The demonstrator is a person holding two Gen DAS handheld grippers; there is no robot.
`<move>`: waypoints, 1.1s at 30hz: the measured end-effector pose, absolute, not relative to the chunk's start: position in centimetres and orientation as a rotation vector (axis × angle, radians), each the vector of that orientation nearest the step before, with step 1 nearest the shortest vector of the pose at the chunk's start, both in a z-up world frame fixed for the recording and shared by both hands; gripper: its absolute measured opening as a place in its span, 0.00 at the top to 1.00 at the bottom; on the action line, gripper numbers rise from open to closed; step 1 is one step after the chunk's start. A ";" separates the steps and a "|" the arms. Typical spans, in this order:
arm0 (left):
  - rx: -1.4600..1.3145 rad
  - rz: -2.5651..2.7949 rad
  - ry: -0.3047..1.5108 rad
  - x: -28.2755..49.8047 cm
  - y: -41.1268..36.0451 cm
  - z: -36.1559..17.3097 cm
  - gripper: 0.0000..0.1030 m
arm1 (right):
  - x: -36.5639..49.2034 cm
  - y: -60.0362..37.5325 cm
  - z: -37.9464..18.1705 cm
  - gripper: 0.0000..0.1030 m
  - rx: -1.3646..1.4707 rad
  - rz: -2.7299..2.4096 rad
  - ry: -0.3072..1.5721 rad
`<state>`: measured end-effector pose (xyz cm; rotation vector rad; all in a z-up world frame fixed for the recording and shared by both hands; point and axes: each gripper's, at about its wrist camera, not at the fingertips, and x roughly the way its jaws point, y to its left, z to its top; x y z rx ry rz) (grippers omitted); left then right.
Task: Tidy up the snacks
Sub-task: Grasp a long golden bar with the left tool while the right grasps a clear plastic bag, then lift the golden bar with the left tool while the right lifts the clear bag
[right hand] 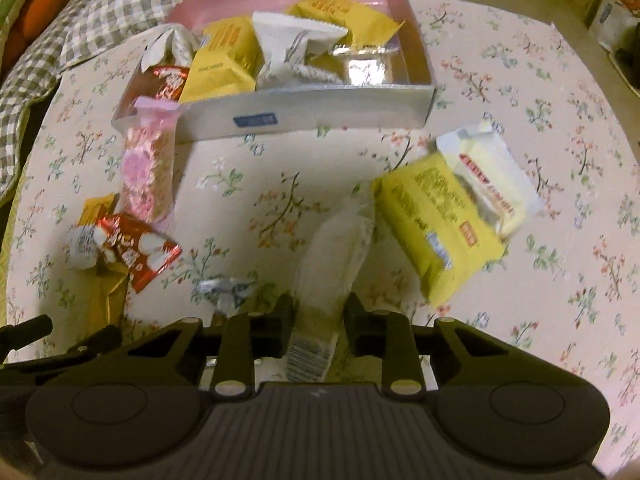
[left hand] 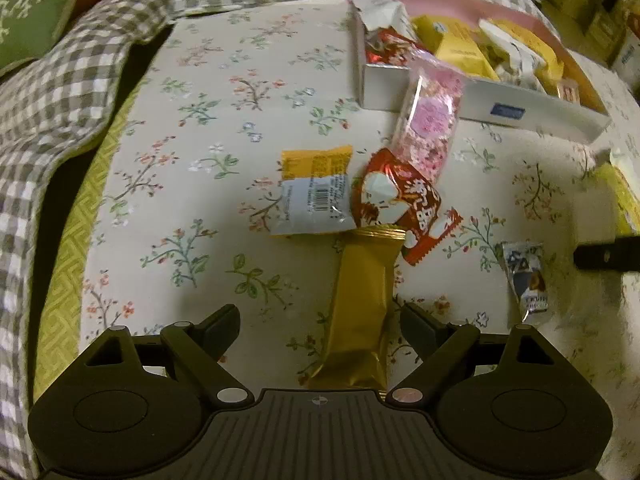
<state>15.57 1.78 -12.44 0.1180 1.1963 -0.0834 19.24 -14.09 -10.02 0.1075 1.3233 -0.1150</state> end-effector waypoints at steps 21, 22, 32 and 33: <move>0.133 -0.213 1.208 15.2 1.2 -12.2 0.74 | 18.7 -14.5 -9.1 0.82 0.139 -0.094 1.304; 0.127 -0.215 1.212 15.3 1.2 -12.2 0.74 | 18.7 -14.5 -9.0 0.82 0.140 -0.095 1.299; 0.111 -0.254 1.217 14.7 0.5 -11.3 0.75 | 18.5 -14.7 -8.5 0.82 0.157 -0.089 1.292; 0.112 -0.256 1.218 14.7 0.5 -11.3 0.75 | 18.5 -14.7 -8.4 0.82 0.161 -0.089 1.292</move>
